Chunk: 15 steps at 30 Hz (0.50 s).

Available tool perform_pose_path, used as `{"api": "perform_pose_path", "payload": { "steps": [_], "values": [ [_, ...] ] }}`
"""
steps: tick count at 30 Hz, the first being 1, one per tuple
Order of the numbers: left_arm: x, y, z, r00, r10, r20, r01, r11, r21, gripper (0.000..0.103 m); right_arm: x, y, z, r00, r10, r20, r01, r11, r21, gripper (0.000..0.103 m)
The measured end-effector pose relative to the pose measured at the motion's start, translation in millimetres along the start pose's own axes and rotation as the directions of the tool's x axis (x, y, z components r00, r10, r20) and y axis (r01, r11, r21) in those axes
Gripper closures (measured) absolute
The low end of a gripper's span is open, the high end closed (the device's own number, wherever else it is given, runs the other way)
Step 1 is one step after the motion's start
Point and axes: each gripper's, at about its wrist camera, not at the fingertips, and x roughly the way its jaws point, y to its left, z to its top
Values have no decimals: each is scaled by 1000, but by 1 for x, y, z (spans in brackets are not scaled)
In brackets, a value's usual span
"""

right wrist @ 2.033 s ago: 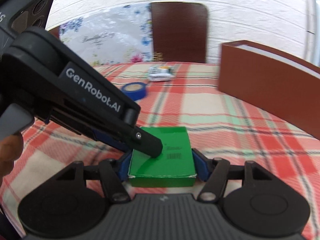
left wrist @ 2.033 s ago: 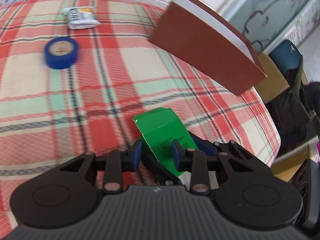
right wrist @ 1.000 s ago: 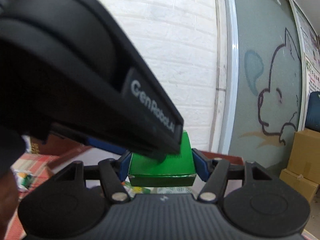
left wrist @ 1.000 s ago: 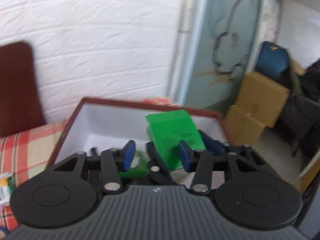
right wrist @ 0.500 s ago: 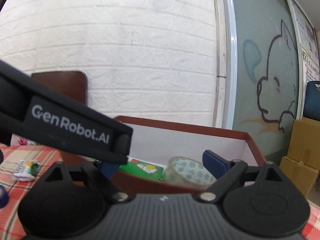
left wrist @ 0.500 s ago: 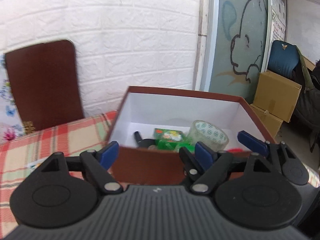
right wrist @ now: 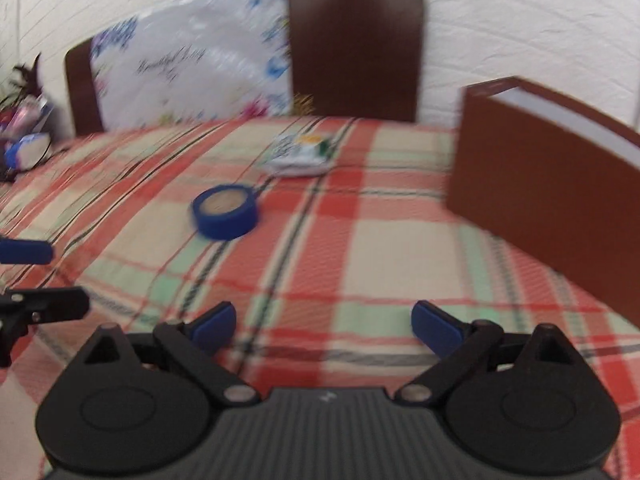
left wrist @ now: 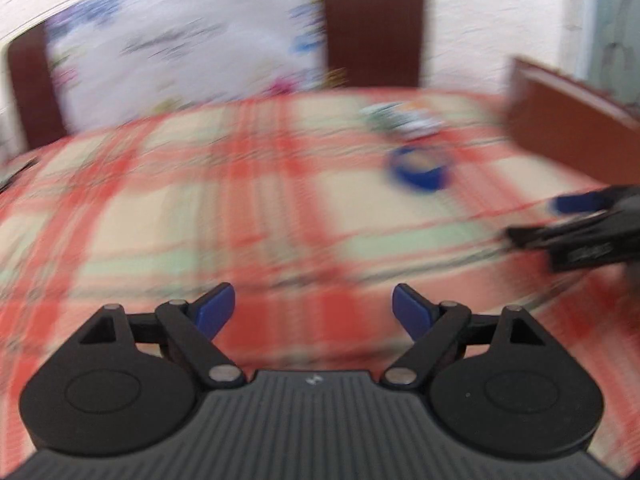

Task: Organize objects
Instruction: 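Move the right gripper over the blue tape roll and grasp it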

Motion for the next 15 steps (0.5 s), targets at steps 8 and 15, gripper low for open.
{"api": "perform_pose_path", "payload": {
  "steps": [8,15],
  "values": [
    [15,69,8,993,117,25,-113,987,-110,6,25,45,24,1000,1,-6,-1,1000,4,4],
    [37,78,17,996,77,43,-71,990,-121,2,44,66,38,999,-42,12,42,998,42,3]
  ]
}}
